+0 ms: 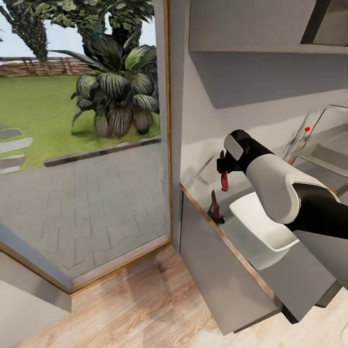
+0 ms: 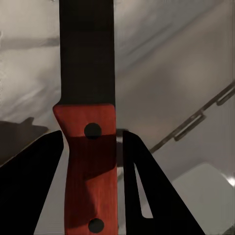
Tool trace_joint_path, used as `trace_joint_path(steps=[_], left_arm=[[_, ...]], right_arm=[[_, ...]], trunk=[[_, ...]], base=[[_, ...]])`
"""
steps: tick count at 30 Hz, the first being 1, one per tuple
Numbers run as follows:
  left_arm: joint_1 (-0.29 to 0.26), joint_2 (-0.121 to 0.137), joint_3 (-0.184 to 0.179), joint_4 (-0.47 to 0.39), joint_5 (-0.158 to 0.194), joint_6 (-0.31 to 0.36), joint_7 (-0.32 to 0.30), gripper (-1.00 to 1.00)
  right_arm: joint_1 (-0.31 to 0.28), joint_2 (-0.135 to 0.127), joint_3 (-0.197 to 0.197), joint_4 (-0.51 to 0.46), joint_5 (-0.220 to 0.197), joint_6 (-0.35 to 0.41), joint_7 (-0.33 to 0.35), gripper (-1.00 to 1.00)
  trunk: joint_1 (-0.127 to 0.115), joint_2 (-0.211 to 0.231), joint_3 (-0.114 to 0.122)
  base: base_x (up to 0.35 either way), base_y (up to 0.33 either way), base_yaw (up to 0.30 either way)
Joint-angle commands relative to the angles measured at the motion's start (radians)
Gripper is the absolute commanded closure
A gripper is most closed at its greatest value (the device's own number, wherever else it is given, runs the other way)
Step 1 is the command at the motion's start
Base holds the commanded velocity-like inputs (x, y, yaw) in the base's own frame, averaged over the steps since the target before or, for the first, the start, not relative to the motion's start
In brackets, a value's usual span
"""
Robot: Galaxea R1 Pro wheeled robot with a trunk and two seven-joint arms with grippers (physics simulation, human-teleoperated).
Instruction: In the kitchen, take the Vidalia onion out of the sink, dice it on the chopping board with the paring knife, put the diced onion into the bowl on the countertop, then place both the paring knife and the chopping board into the sink.
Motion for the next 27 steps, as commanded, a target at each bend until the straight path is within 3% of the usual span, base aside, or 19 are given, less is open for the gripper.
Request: trace_joint_path(steps=[1,10,27], left_arm=[[-0.001,-0.001,-0.008,0.004,0.005,-0.005,0.003,-1.0],[-0.001,-0.002,-0.008,0.003,0.005,-0.005,0.003,-1.0],[-0.001,-0.003,-0.008,0.004,0.005,-0.005,0.003,-1.0]], right_arm=[[0.0,0.001,-0.004,-0.001,-0.01,0.001,-0.01,1.0],[0.0,0.003,-0.004,-0.001,-0.01,0.0,-0.01,1.0],[0.0,0.01,-0.003,-0.001,-0.01,-0.001,-0.01,1.0]], trunk=[[0.0,-0.001,0.001],[0.0,-0.001,0.015],[0.0,-0.001,0.042]], base=[[-0.061,0.0,0.0],[-0.153,0.0,0.0],[-0.299,-0.038,0.0]])
